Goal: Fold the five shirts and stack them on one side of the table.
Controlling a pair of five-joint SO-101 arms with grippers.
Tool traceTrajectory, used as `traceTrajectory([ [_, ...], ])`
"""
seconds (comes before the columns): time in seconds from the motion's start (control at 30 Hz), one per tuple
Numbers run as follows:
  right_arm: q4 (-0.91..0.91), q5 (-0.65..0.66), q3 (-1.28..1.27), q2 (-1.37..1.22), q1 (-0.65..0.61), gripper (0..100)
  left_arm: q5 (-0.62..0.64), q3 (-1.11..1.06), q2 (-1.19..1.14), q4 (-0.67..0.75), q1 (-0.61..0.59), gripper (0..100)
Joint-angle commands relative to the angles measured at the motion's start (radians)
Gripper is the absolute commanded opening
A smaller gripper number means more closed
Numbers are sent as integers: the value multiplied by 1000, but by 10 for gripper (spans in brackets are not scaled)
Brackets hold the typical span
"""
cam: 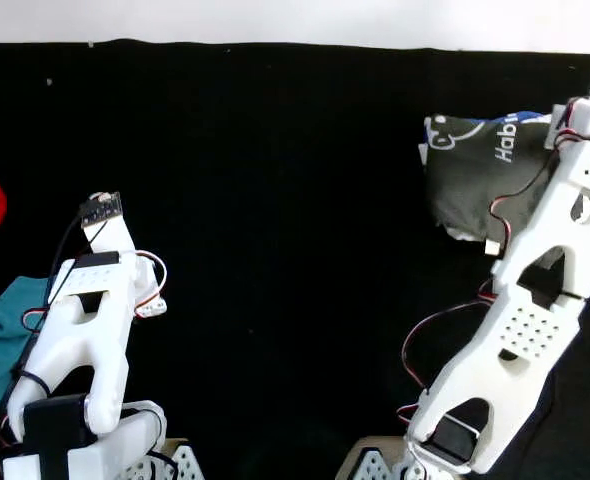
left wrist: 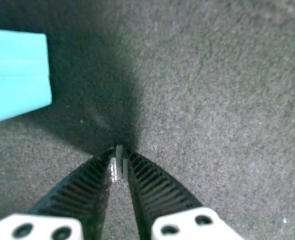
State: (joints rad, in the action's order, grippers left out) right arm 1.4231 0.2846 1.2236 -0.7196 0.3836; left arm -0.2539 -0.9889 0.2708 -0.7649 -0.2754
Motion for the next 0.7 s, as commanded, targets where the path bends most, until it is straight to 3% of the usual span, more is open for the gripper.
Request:
traceTrajectory([
  [0.0,140,-8,117,21,-44,267,-8,22,13,12,-12,11],
  [0.17,309,-5,254,21,-96,267,-9,199,93,-272,-136,32],
  [0.37,341,-6,305,31,-139,267,-153,430,127,-540,-369,213],
  [0.53,344,-6,176,170,-186,267,-284,458,127,-485,-538,213],
  [0.67,343,-6,-119,417,-269,267,-359,430,125,-404,-625,213],
])
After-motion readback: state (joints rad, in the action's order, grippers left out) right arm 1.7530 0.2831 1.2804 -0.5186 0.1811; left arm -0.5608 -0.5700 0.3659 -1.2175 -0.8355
